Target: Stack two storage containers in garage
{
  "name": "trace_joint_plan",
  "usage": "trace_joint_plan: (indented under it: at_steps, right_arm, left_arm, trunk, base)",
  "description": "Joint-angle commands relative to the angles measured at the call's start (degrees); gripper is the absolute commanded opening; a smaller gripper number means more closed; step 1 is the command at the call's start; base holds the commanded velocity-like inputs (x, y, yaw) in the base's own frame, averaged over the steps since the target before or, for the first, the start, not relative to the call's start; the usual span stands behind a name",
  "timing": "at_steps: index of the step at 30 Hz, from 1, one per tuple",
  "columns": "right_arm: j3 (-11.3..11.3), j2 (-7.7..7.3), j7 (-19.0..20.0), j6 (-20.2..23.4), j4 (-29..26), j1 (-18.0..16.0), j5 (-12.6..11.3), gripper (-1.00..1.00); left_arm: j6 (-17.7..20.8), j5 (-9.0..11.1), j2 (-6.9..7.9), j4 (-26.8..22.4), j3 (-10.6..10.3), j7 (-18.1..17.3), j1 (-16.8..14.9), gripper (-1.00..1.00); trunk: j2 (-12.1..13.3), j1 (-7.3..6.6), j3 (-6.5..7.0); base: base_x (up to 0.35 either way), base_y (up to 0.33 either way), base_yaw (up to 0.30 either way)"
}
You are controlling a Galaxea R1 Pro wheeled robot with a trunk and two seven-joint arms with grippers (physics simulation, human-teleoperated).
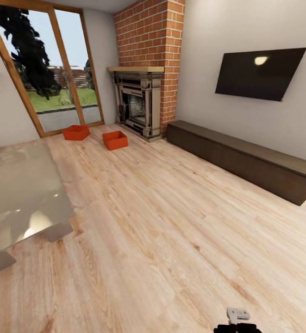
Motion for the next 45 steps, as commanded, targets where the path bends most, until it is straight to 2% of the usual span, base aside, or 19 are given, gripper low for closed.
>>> trace_joint_plan:
  at_steps: [1, 22, 45]
  right_arm:
    - [0.47, -0.06, 0.04, 0.29, -0.12, 0.00, -0.51, 1.00]
    - [0.47, -0.05, 0.04, 0.29, -0.13, 0.00, -0.51, 1.00]
    - [0.47, -0.05, 0.04, 0.29, -0.13, 0.00, -0.50, 1.00]
  left_arm:
    - [0.03, -0.04, 0.00, -0.04, -0.10, 0.01, -0.01, 1.00]
    - [0.04, -0.04, -0.02, -0.04, -0.10, 0.01, -0.01, 1.00]
    - [0.03, -0.04, -0.01, -0.04, -0.10, 0.02, -0.01, 1.00]
  trunk:
    - [-0.02, 0.03, -0.05]
    - [-0.02, 0.03, -0.05]
    - [-0.02, 0.03, -0.05]
  base:
    - [0.292, -0.163, 0.120]
    - [0.292, -0.163, 0.215]
    - [0.292, -0.164, 0.013]
